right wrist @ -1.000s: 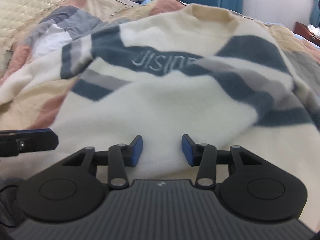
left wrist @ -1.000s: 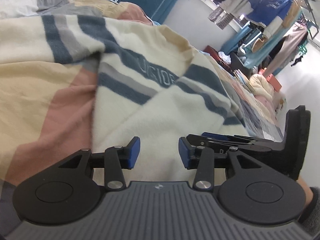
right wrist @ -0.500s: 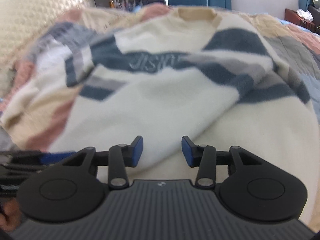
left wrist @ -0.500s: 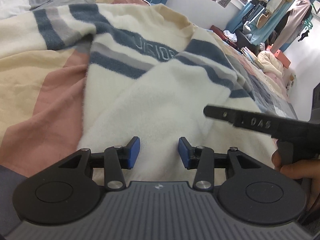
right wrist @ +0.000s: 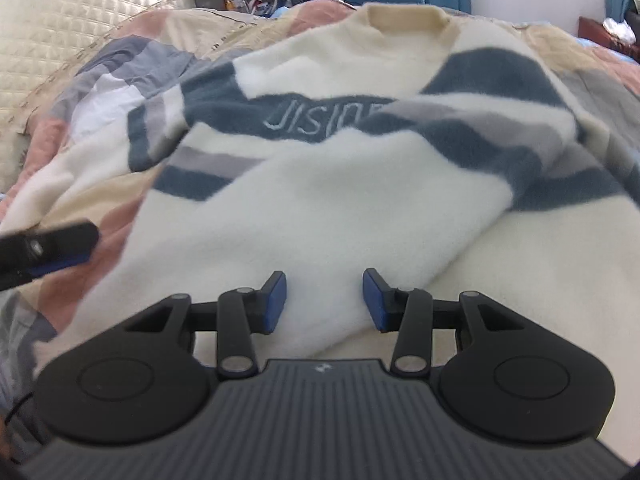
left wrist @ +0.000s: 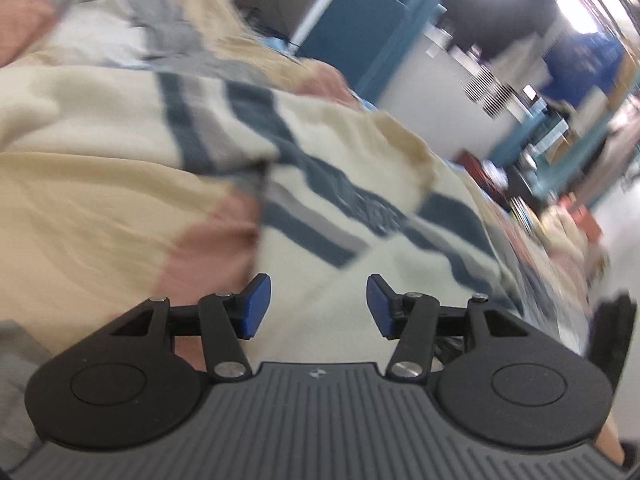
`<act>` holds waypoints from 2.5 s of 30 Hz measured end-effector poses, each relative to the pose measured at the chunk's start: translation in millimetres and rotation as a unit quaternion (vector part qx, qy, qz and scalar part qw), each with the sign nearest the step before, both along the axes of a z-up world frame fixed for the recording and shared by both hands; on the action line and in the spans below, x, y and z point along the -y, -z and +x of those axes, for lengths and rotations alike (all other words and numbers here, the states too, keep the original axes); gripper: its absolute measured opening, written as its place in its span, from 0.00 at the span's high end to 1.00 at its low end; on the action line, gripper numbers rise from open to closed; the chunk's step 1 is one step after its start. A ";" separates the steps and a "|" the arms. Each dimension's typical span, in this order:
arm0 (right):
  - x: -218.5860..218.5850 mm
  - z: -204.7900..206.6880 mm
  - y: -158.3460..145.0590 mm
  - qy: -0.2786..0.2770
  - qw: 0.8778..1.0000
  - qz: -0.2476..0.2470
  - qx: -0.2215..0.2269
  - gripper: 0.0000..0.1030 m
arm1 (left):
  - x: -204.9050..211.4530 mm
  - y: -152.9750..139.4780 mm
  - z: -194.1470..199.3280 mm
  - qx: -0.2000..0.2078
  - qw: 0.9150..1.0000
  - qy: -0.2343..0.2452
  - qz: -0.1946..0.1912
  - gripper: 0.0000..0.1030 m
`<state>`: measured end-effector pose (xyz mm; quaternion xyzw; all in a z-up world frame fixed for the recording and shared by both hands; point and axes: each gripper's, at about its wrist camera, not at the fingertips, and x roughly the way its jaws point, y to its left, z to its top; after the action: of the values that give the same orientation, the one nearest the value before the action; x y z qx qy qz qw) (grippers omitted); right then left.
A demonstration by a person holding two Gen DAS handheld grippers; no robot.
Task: Fold large clothes
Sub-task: 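Grasp the other sleeve cuff with the left gripper and lift it, then fold the held sleeve across the sweater body with the left gripper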
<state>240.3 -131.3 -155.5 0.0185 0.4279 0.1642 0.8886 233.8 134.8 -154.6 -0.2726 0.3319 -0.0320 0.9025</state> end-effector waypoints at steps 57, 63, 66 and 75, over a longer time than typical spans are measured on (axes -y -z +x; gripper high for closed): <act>78.8 -52.0 -59.8 0.113 0.984 0.116 0.074 0.54 | 61.4 -188.3 4.0 0.297 0.928 -0.132 0.183 0.90; 121.4 -65.9 -80.4 0.161 0.968 0.157 0.114 0.53 | 154.7 -161.4 15.0 0.267 0.953 0.001 0.144 0.90; 143.0 -68.7 -81.6 0.182 0.961 0.172 0.122 0.53 | 209.4 -123.4 29.7 0.218 0.958 0.073 0.169 0.90; 184.8 -63.9 -70.4 0.230 0.943 0.213 0.116 0.53 | 266.4 4.4 65.9 0.059 0.971 0.190 0.129 0.90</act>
<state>176.4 -316.1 -85.0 0.2854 0.2608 0.0439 0.9212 299.7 -131.6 -159.0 -0.0835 0.3253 -0.1758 0.9254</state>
